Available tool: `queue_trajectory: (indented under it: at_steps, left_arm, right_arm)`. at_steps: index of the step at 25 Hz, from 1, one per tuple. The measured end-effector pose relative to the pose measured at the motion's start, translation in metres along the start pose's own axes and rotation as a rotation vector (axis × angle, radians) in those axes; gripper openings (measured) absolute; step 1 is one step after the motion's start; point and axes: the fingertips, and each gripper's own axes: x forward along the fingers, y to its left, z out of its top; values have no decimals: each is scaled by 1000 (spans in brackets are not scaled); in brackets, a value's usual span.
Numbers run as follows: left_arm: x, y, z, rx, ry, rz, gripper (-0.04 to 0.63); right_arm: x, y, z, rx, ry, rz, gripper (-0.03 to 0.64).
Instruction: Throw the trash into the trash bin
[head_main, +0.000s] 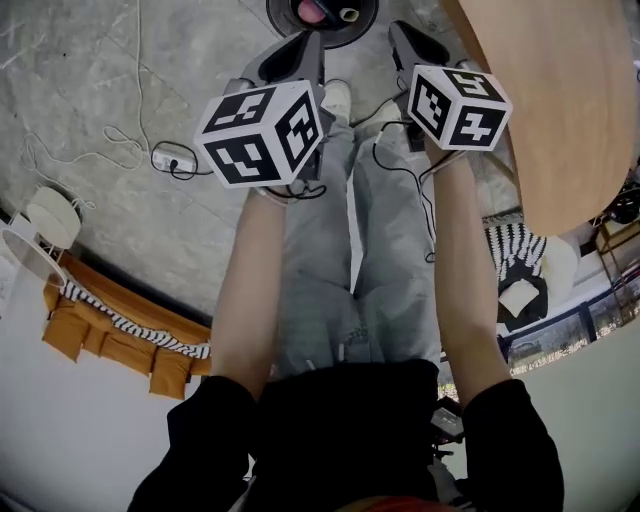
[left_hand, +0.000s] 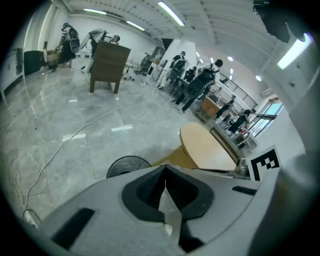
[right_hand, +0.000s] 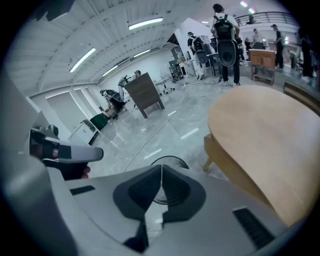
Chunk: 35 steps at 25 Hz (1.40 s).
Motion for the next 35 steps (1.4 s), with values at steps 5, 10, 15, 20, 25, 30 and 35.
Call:
queue_trajectory:
  at_steps: [5,10,15,20,25,30,35]
  left_arm:
    - [-2,-66,25,105,-11,-89,9]
    - [-18,-137,35,179,-15,-174,9]
    - [-37,-228,42,277,-35,-271,9]
    - [-75,-315,51,294,-56,-355,9]
    - [-127,-421,80,284,-153,-499,9]
    - [-180,-512,94,402,-234,-600,9]
    - [-221,-590,123,545,-329,-681,9]
  right_arm:
    - [-68,-24,31,85,-129,-69,12]
    - [-149,-41,54,98,-243,-147,11]
    - [-250,-77,59,207,-399,-265,11]
    - [-362,-96,55,368,-559,-387,11]
    - [-486,-114,63,463,-756,-489,11]
    - [-587,-123,72,483,-925,-578,11]
    - [-664,-126,129,364,-1015,-648,12]
